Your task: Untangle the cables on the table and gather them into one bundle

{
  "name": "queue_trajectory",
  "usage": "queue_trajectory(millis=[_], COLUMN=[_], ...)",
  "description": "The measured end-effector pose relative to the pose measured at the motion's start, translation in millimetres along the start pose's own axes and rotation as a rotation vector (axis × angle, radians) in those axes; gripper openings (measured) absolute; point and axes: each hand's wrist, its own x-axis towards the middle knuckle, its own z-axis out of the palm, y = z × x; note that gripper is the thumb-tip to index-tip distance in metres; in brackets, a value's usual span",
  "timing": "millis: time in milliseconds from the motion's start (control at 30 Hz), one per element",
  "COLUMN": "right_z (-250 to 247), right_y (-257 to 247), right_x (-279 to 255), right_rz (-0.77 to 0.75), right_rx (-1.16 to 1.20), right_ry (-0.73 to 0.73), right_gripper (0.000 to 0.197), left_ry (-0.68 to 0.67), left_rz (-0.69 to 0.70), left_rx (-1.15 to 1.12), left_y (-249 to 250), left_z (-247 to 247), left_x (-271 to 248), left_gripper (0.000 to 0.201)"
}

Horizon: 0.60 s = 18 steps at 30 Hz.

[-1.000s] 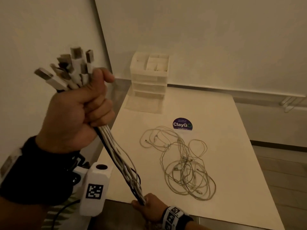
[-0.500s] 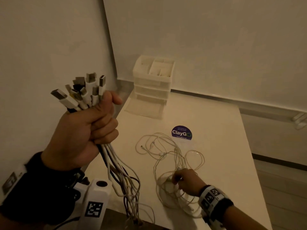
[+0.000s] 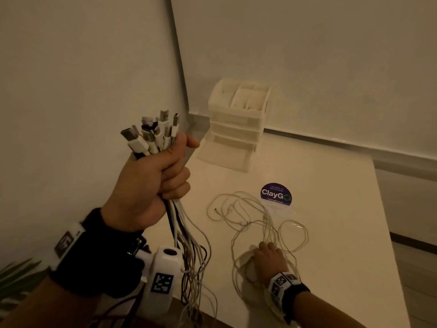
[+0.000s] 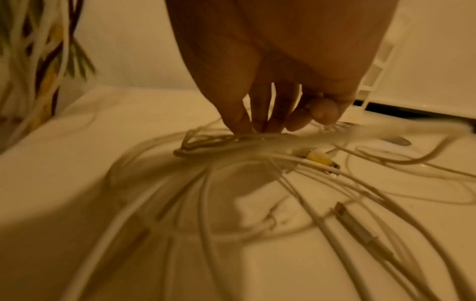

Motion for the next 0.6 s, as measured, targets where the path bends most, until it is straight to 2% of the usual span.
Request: queue_trajectory(millis=[67, 133, 200, 267, 333, 467, 533, 600], right_z=[-16.0, -43.7, -83.9, -134.1, -179.8, -251.9, -281.9, -299.1], right_y=[6.9, 16.9, 31.1, 46.1, 56.3, 53.3, 43.8, 34.0], right_x=[-1.7, -8.4, -20.0, -36.2, -52.2, -86.0, -105.4, -114.1], right_rz=[0.035, 0.137, 0.247, 0.221, 0.113, -0.199, -0.337, -0.380], right_rx=[0.244, 0.843, 1.384, 1.674, 1.745, 1.643, 1.648, 1.638], right_ry=[0.117, 0.313, 0.543, 0.731, 0.751, 0.517, 0.567, 0.673], right_gripper=[0.022, 0.009, 0.008, 0.013, 0.016, 0.034, 0.033, 0.022], left_ry=[-0.002, -0.005, -0.007, -0.022, -0.038, -0.084, -0.123, -0.155], left_rz=[-0.001, 0.000, -0.001, -0.008, -0.029, -0.060, -0.059, -0.069], left_rx=[0.012, 0.022, 0.034, 0.043, 0.054, 0.098, 0.101, 0.106], left_y=[-1.1, -2.7, -5.6, -9.0, -12.6, -19.6, -24.0, -29.7], left_z=[1.4, 2.0, 1.6, 2.4, 6.3, 22.3, 30.4, 38.7], left_x=[8.0, 16.4, 24.9, 34.4, 43.6, 56.6, 60.9, 64.9], left_gripper=[0.023, 0.022, 0.022, 0.022, 0.023, 0.024, 0.023, 0.023])
